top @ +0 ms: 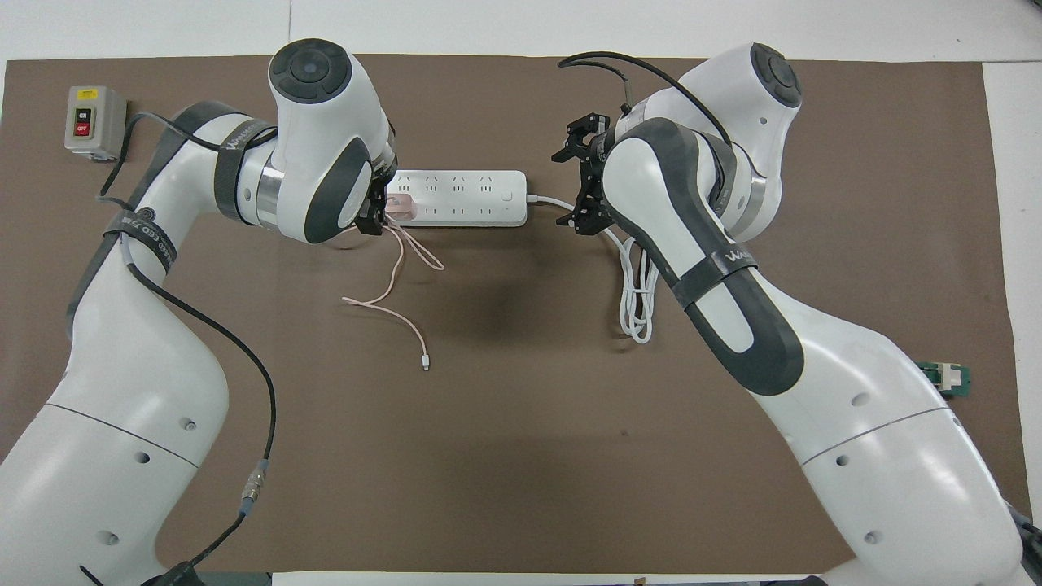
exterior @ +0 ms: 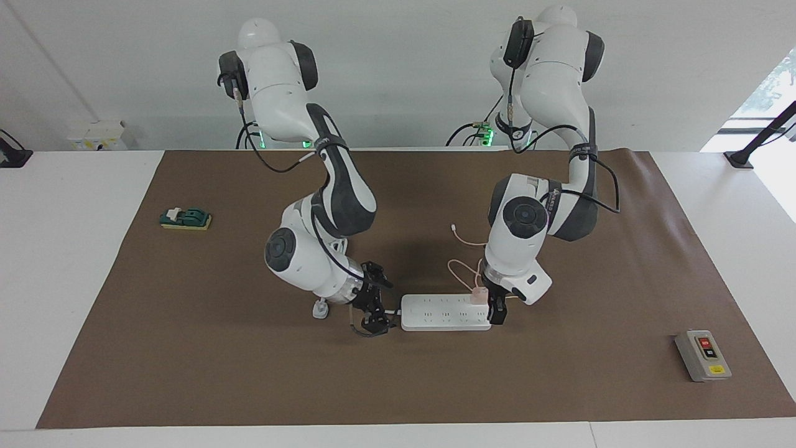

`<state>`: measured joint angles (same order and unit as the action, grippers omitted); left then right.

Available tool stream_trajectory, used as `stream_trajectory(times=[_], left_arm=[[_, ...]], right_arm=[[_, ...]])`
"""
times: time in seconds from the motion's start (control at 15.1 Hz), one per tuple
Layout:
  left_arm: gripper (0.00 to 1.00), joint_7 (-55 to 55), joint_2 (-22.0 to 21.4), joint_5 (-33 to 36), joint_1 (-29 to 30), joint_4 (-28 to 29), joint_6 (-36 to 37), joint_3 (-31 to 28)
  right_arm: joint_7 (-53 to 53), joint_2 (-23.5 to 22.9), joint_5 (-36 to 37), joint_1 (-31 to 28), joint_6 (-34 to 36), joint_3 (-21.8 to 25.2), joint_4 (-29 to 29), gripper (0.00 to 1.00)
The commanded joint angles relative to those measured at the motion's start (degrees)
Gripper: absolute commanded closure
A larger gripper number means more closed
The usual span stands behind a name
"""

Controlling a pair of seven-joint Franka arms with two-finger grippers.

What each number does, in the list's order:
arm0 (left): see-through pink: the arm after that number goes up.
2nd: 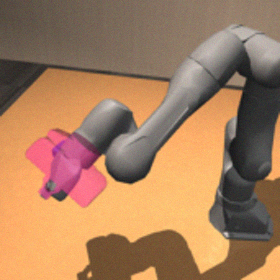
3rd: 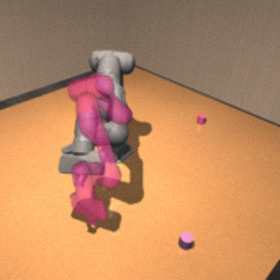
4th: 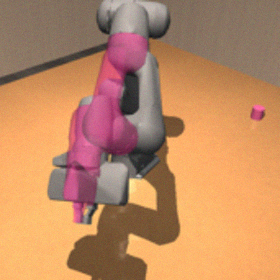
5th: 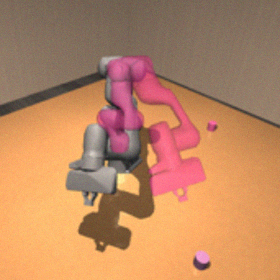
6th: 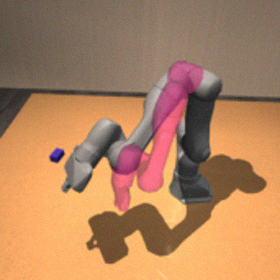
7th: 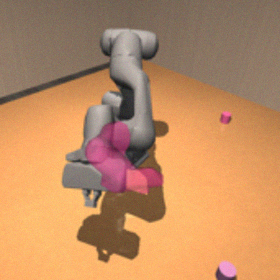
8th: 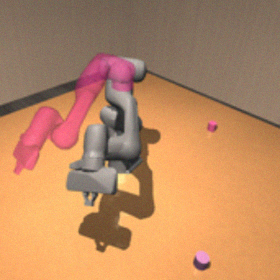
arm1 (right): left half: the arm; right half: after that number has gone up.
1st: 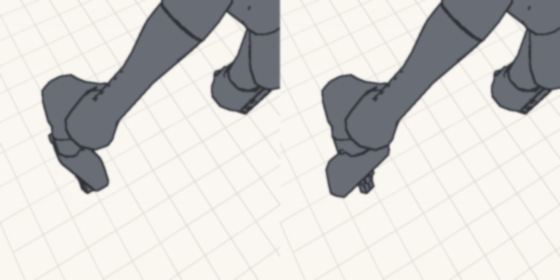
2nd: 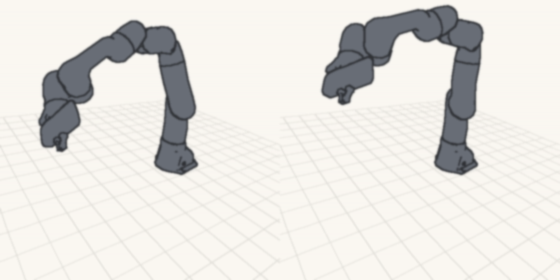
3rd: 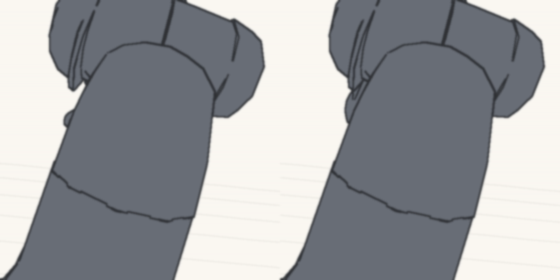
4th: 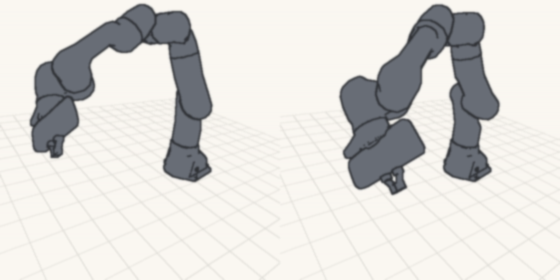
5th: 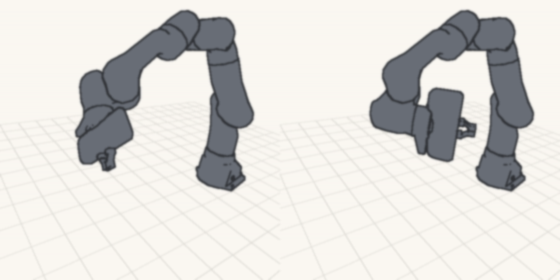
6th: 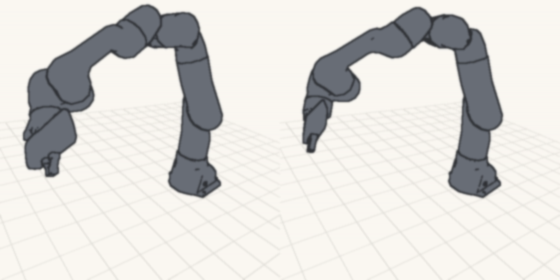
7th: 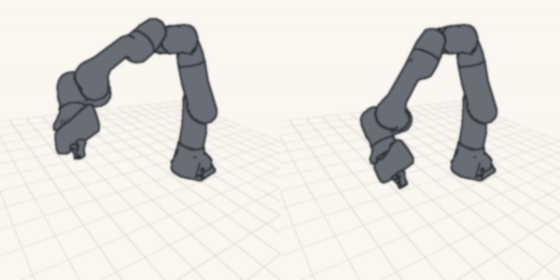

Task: Unplug charger and place it aside
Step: 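Hold the power strip with the right gripper while the left gripper grips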

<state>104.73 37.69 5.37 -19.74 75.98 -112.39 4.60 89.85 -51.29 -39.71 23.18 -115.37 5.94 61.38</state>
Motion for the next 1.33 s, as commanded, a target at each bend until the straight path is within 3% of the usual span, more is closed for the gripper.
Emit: stream_trajectory(times=[0.0, 0.66, 1.26], left_arm=[[0.0, 0.91, 0.55, 1.22, -0.91, -0.66, 0.59, -0.03], [0.0, 11.62, 0.46, 3.24, -1.18, 0.83, -0.46, -1.09], [0.0, 11.81, 0.2, 2.89, -1.44, 1.27, -1.34, -0.91]], right_arm=[[1.99, -4.08, -0.63, 2.47, -1.6, 0.57, -5.93, 0.0], [1.64, -3.47, -0.36, 6.0, -6.71, 0.74, -2.41, 0.0], [-0.29, -3.65, 0.25, 6.0, -10.57, 0.83, 0.13, 0.0]])
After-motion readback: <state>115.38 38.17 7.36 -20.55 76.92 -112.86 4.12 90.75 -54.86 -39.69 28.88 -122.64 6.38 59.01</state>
